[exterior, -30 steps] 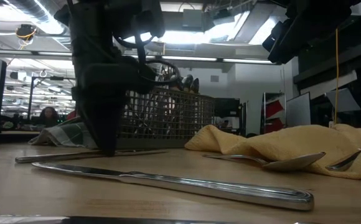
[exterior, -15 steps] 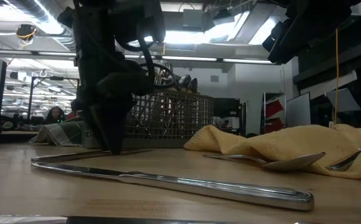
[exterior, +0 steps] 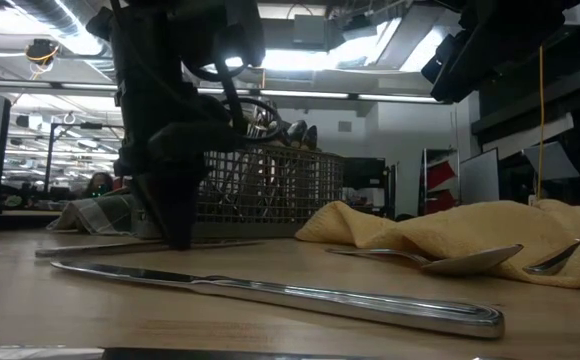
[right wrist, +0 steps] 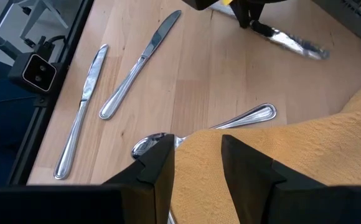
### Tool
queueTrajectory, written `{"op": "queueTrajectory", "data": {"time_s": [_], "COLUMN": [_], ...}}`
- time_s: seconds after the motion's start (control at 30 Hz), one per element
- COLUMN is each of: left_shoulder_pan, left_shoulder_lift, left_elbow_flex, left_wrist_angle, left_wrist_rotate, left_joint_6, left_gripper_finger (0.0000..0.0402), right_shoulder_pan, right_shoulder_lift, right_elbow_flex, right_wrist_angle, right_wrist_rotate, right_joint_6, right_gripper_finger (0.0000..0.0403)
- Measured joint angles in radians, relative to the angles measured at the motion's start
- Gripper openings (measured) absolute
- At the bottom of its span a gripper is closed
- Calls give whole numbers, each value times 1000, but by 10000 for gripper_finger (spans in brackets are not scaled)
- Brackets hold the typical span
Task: Sort silverware
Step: Put the silver knife into the gray silverware basket
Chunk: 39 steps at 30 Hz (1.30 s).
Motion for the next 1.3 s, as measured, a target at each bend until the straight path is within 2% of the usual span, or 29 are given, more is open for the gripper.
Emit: {"op": "queueTrajectory", "data": {"time_s": [0.23,0.5,1.3], "left_shoulder_pan": [0,0,-2], "left_shoulder_lift": [-1,-33,-56], "left_elbow_flex": [-1,-5,-4], "left_wrist_angle": [0,3,54], "left_wrist_rotate": [8,5,-4], "left_joint_6": [0,0,0], "left_gripper_finger": [21,37,33], "right_shoulder_pan": [0,0,0], "right_shoulder_lift": [0,0,0], "right_elbow_flex": [0,0,0], "right_wrist_angle": [0,0,1], "right_wrist_rotate": [0,0,0], "right_joint_6": [0,0,0], "right_gripper_finger": [133,133,133]}}
